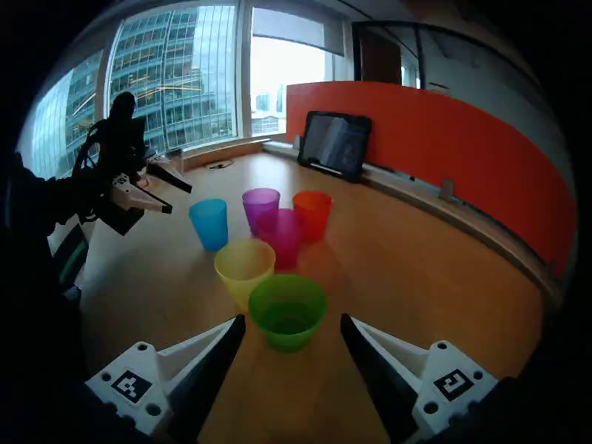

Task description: Pour water

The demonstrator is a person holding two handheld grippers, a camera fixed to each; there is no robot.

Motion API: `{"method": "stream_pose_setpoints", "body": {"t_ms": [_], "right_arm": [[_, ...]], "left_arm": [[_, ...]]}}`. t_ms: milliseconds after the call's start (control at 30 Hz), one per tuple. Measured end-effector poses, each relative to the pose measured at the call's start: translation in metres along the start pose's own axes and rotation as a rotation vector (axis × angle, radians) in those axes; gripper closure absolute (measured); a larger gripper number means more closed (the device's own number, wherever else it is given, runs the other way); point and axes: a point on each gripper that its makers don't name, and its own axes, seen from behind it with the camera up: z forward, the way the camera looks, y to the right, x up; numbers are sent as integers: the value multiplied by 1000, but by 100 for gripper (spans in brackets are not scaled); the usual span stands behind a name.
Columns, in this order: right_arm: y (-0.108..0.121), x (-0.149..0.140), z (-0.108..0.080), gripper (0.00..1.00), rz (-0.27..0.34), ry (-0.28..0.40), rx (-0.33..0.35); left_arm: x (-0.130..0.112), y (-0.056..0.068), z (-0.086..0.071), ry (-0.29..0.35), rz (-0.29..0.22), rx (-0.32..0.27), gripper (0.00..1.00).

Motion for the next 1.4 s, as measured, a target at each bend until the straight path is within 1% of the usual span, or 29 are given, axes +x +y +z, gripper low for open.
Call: {"method": "stream_pose_setpoints", "body": {"t_ms": [233,500,667,967,1400], "right_arm": [[-5,-12,12,1,-18,-32,14],[-7,-18,26,1,-35,-54,25],[-7,-18,34,1,-48,-62,30],[-7,-14,47,1,-47,-61,43],[-6,-7,51,1,-42,-55,49]], "left_arm": [[-13,-5,10,-36,-11,-1,5],[-19,-7,24,-55,-13,-12,5],[-19,-9,32,-59,-9,-21,5],[-14,-9,47,-66,5,-44,5],[-7,-7,64,-68,23,-68,5]]}}
